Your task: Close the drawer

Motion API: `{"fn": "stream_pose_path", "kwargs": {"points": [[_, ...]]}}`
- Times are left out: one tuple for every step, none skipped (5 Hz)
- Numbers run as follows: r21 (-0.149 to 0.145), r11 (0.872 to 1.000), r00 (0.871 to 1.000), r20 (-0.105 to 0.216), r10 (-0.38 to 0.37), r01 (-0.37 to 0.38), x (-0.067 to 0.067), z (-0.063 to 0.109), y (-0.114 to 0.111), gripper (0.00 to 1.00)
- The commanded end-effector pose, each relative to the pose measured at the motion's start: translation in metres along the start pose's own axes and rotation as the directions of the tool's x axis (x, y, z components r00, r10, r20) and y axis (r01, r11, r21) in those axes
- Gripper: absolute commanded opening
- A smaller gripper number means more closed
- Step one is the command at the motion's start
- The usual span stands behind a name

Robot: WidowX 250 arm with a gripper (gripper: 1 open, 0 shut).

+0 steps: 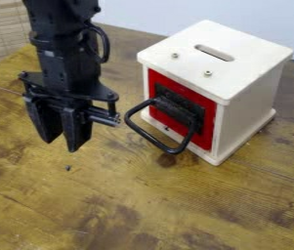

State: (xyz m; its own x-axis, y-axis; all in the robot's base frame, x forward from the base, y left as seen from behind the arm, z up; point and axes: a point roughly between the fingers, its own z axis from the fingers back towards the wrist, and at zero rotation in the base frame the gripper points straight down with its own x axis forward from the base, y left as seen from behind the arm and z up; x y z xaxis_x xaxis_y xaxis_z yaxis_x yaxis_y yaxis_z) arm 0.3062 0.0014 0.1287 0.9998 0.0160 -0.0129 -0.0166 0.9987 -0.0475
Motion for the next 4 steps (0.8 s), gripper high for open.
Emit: {"fn": "stream_pose_path", "kwargs": {"points": [[0.0,1.0,0.999,0.033,-0.013,0.013,0.002,0.008,-0.004,1.0],[-0.003,1.0,1.0,0.023,-0.009,0.01,0.003,0.004,-0.004,1.0],[-0.006,1.0,1.0,0.012,-0.006,0.006,0.003,0.0,-0.004,1.0],[-0.008,1.0,1.0,0.002,-0.003,0.003,0.004,-0.004,-0.004,1.0]]}}
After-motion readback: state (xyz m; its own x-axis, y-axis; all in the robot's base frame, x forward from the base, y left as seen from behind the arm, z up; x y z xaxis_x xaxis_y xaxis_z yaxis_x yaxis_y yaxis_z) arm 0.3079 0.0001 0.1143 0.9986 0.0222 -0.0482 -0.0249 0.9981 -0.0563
